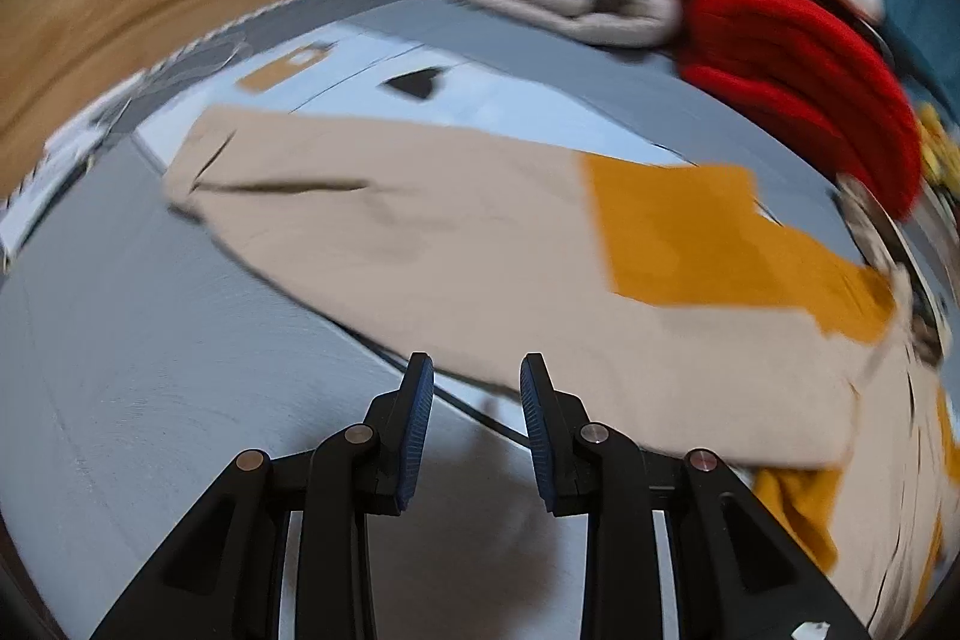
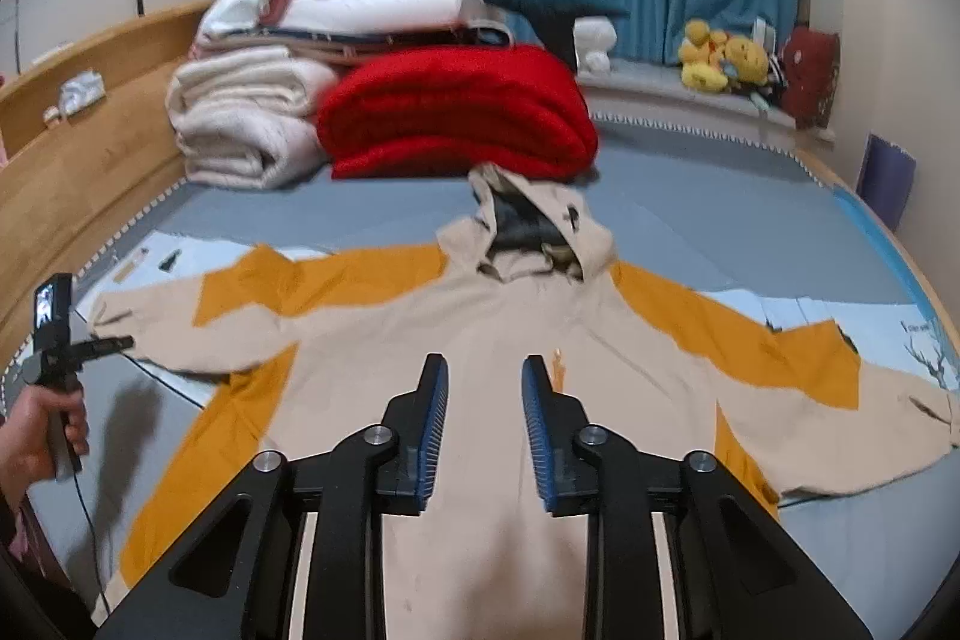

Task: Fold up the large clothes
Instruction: 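Move the left gripper to the sleeve cuff and close on it, then fold the held sleeve across the jacket body with the left gripper, release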

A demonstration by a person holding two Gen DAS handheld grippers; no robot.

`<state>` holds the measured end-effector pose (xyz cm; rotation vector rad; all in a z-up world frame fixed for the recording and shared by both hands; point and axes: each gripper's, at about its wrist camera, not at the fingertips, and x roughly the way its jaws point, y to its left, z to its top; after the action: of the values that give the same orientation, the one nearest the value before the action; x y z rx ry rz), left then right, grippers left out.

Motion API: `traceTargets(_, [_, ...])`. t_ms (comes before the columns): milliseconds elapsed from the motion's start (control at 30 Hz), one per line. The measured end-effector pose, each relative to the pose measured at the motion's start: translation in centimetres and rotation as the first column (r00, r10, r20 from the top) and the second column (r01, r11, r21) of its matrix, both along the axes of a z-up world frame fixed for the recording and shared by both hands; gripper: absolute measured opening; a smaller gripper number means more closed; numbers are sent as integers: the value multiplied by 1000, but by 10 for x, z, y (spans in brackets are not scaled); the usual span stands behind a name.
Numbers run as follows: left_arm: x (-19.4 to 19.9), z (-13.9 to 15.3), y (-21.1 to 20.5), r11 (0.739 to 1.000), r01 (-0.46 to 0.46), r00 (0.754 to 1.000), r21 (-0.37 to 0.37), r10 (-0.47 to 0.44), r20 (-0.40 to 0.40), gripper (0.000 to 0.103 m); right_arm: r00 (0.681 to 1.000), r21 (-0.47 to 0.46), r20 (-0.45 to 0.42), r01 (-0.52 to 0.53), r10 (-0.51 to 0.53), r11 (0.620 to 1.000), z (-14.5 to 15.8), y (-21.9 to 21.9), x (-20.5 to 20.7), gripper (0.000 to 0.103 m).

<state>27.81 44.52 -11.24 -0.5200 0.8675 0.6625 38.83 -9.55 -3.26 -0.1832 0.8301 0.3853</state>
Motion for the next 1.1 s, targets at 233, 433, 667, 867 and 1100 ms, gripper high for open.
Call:
traceTargets(233, [-28, -31, 81, 958, -194, 975, -210, 213, 72, 31, 995, -21, -100, 7, -9, 1000, -32, -7, 14, 48])
traceTargets(433, [-37, -46, 102, 920, -256, 947, -297, 301, 113, 31, 990, -44, -139, 16, -22, 999, -45, -10, 17, 48])
traceTargets(667, [-31, -46, 118, 911, -274, 937, -308, 325, 127, 4, 983, -58, -178, 25, -35, 998, -58, -10, 23, 22])
traceTargets(867, [-10, 35, 80, 972, -210, 956, -104, 226, 188, 0, 975, -56, -205, 71, -81, 996, -56, -17, 31, 22])
traceTargets(1100, [7, 178, -65, 994, 40, 927, 98, -74, 368, 0, 975, -14, -189, 120, -120, 993, -31, -27, 32, 23])
